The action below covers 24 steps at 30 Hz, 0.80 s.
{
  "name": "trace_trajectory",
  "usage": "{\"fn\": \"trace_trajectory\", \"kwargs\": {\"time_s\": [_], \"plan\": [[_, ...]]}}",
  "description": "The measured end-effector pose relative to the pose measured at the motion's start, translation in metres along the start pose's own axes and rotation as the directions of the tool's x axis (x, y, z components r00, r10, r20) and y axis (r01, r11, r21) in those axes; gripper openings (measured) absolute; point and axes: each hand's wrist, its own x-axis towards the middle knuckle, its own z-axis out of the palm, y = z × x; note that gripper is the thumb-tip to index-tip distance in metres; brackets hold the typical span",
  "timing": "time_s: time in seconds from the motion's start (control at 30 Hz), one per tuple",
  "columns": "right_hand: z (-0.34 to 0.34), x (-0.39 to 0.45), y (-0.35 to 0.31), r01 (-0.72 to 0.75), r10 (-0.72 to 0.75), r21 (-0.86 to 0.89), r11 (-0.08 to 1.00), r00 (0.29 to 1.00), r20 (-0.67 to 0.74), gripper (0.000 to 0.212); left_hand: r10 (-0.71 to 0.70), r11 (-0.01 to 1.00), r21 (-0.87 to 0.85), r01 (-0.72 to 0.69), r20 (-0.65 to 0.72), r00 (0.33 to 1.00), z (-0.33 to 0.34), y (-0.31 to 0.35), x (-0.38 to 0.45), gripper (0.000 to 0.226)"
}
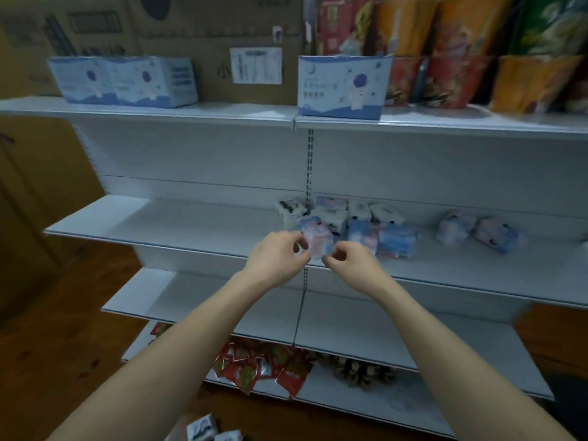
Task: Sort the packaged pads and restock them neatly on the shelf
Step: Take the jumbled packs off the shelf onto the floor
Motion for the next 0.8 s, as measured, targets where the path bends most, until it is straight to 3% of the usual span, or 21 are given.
{"fn": "trace_trajectory", "kwargs": {"time_s": [0.4,0.63,0.8], "plan": [[-0.114,-0.05,0.16,-0.143,0.142,0.073,0.987,0.99,0.016,0.027,0.02,0.994,-0.11,-0.007,0.117,0.993,0.106,0.159,0.025,0.02],[-0.125,-0.052,0.216,-0.201,0.196,0.161,0.966,0.98,0.045,0.026,0.0,0.994,-0.109,0.016,0.147,0.989,0.14,0.194,0.032,0.022],[-0.105,-0.031,0.224,-0.237,0.225,0.193,0.952,0.971,0.082,0.026,-0.058,0.993,-0.094,0.076,0.179,0.982,0.149,0.182,0.051,0.019]]}}
